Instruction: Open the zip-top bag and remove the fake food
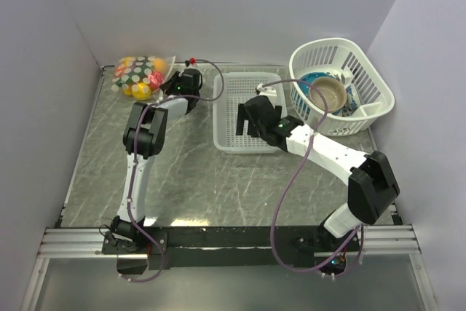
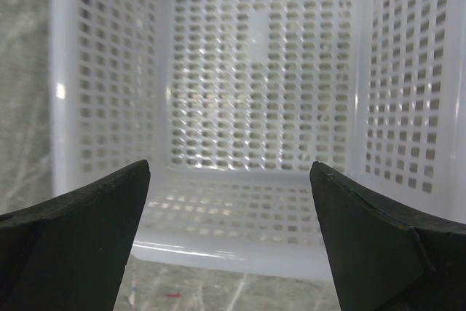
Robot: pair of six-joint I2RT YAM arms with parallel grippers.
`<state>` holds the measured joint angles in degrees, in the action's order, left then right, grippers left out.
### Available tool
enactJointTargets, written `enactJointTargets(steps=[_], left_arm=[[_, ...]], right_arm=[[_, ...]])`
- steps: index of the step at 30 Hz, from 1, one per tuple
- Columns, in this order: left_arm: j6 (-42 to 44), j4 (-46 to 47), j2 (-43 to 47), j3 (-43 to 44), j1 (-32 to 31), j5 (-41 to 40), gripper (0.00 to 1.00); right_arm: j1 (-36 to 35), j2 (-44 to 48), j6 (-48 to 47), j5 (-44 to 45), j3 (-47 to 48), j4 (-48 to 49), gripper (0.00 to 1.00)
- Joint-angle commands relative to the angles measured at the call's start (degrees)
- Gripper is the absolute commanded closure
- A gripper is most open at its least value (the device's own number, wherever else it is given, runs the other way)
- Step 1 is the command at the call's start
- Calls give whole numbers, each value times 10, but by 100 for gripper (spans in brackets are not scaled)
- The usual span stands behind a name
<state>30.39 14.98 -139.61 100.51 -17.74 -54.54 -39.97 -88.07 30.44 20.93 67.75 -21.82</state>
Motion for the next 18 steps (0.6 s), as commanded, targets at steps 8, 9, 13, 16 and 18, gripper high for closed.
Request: enactJointTargets(steps=[8,9,13,16,18], left_arm=[[-274,-388,265,1,-21,156,99],[-281,-402,293,-13,-22,173,99],[-320,-479,356,-39,-23,220,99],[-329,-512,400,-51,-25,253,99],[-333,-546,429,-55,-25,286,99]], right_arm=[[-27,38,38,7,-110,20,7],[-28,43,44,5,-117,22,9],[-45,70,59,-3,-147,24,14],[-60,102,72,-6,-173,12,17],[-74,126,80,0,-187,-1,18]])
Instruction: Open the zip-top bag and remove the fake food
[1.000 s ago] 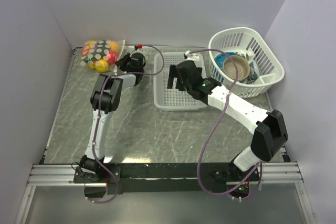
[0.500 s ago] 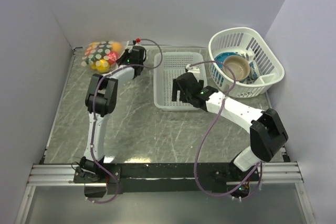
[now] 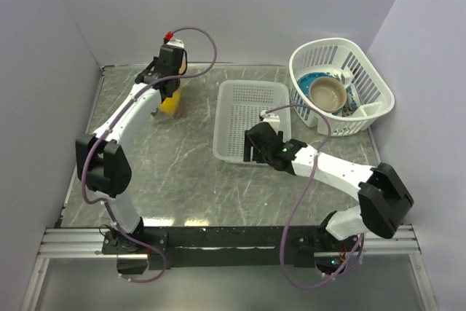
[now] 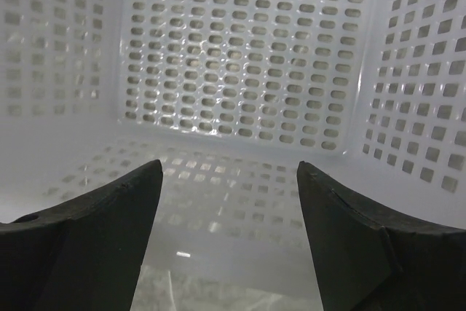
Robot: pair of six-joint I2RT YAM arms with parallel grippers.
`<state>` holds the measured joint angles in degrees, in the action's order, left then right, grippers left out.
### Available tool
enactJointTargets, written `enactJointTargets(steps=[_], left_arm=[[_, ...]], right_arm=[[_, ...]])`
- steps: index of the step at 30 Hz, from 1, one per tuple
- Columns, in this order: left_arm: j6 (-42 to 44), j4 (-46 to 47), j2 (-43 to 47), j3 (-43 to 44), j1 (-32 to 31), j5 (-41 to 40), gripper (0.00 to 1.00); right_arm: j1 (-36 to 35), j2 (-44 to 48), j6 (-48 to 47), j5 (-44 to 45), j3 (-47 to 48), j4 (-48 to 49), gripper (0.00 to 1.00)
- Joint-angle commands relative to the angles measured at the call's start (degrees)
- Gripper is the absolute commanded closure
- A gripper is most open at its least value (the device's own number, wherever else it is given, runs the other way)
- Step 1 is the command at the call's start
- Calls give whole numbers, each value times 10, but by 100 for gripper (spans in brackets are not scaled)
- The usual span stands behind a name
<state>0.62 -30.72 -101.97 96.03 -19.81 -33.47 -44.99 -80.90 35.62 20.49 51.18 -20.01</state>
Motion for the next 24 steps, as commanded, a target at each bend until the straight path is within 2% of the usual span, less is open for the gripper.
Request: enactJointTargets(steps=[1,5,7,12,15,16,17,19,20,22,24], left_arm=[[-34,-100,62,-11,-5,88,99],[-28,-168,120,-22,-6,147,99],[-18,-171,146,-38,-6,168,99],[-13,-206,211,-64,-6,202,99],[22,-219,241,-69,-5,239,99],[37,-229,248,-70,-5,250,99],[45,-232,262,-72,-5,256,99],[78,-247,277,-72,-5,271,99],[89,-252,294,-72,-5,271,99],[130,-259,314,-73,-4,278,99],[158,-271,345,-75,-4,299,99]], right_arm=[[-26,62,31,7,-26,-36,18],[-29,107,44,2,-47,-64,18],[-29,123,40,0,-46,-76,19],[-29,89,8,14,37,-115,20],[-29,52,-54,26,133,-90,13],[-26,37,-78,25,196,-64,8],[-23,23,-140,18,231,-51,6],[-21,-28,-200,9,328,-14,2],[-19,-43,-257,-4,359,-6,2],[-17,-83,-298,-41,434,15,1],[-16,-98,-352,-79,460,32,0]])
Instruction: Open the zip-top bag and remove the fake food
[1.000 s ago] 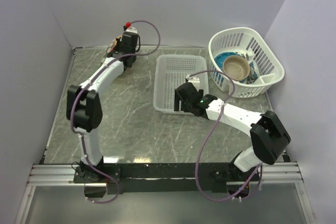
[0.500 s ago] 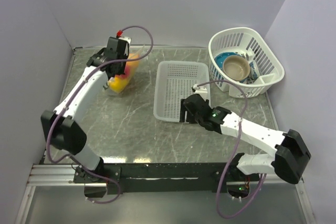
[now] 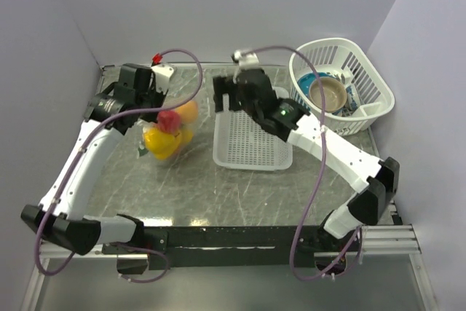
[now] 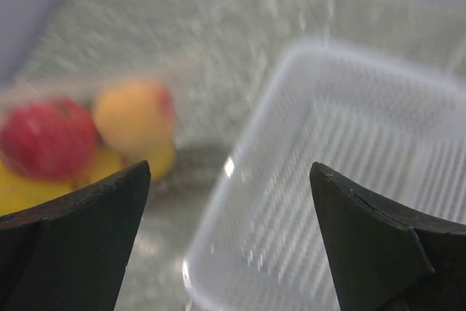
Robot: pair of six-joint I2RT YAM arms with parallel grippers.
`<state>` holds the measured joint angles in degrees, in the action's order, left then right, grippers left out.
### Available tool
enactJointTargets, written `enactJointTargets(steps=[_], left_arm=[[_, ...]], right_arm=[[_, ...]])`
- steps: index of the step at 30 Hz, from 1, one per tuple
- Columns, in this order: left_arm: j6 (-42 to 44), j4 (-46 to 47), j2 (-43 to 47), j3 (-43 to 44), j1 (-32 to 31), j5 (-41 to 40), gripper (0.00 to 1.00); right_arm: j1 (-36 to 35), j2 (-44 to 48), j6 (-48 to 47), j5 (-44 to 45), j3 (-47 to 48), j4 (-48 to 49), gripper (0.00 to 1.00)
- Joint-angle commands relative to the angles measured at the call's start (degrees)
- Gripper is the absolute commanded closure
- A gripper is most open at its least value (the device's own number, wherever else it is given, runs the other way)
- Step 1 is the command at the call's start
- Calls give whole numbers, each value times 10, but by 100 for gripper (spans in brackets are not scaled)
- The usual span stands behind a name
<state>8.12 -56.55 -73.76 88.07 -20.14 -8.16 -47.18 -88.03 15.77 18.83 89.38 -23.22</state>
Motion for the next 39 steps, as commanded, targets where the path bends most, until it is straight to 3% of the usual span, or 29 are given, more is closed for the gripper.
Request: enactJointTargets(steps=[1,6,11,19,29,35,39], left_arm=[[109,-15,73,4,-1,57,99],[158,-44,106,4,0,96,99],[213,-94,101,7,0,233,99],[253,-130,81,28,0,283,99],[265,-133,59,37,-1,300,99],[269,-140,46,51,0,322,99],[272,-145,44,53,0,329,99]], right_arm=[[6,-26,-179,-87,75,95,0],[4,43,-239,-273,-26,197,0],[3,70,-249,-338,-90,230,5],[-4,82,-230,-453,-121,230,13],[-21,34,-177,-541,-144,264,23],[-28,4,-165,-546,-156,277,27],[-30,-1,-164,-545,-157,279,37]])
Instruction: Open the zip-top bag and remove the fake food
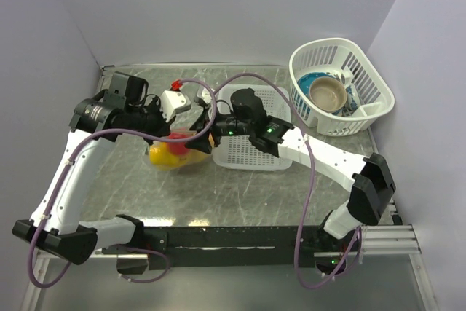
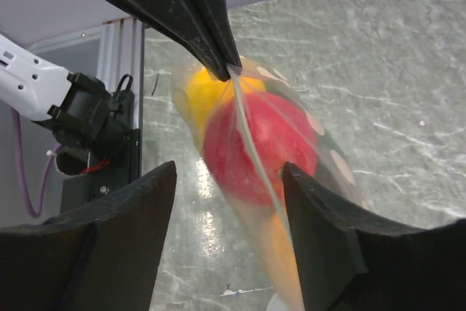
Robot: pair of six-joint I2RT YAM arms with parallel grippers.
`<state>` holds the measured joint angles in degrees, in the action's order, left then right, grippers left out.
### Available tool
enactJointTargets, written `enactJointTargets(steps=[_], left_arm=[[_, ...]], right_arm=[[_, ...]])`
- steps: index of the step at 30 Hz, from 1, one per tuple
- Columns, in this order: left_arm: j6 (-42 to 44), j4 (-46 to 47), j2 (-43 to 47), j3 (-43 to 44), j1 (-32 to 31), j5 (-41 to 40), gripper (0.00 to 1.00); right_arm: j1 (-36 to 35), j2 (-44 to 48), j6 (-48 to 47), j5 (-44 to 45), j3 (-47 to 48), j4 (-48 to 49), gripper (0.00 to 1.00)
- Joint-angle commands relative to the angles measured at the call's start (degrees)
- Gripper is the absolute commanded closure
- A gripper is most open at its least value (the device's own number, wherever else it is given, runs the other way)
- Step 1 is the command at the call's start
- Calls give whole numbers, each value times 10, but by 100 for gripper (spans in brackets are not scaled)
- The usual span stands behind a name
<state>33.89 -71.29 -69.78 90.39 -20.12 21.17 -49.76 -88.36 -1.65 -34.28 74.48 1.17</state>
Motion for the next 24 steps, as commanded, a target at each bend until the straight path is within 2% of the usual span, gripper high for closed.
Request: enactJointTargets(steps=[1,2,4,5,6,9,10,12,13,17,19,22,24], left_arm=[[14,3,3,30,0,36,99],[14,2,2,30,0,39,99],[12,2,-3,36,0,41,99],[9,4,-4,38,0,41,99],[7,4,-4,40,0,40,99],[-14,28,-4,40,0,18,89],[-16,34,-5,41,2,16,67],[-38,46,-4,44,4,4,34],[-49,55,-2,43,10,-5,2],[-59,80,0,34,46,-3,1],[-46,71,3,30,88,34,1],[26,34,6,17,169,109,1],[68,1,9,-11,199,134,1]], right_arm=[[-4,0,10,-14,-8,35,41],[-4,-2,9,-15,-6,31,53],[-5,-10,6,-25,1,18,69],[-4,-13,4,-27,8,8,91],[-4,-16,9,-23,8,5,100],[-4,-11,30,-13,-3,11,100],[-4,-9,34,-6,-8,16,100],[-4,-4,48,-2,-25,30,100],[-4,-2,52,9,-29,35,100],[-3,3,60,33,-50,46,100],[-1,6,58,42,-52,42,100],[8,9,53,55,-52,30,100],[19,17,55,58,-54,26,100]])
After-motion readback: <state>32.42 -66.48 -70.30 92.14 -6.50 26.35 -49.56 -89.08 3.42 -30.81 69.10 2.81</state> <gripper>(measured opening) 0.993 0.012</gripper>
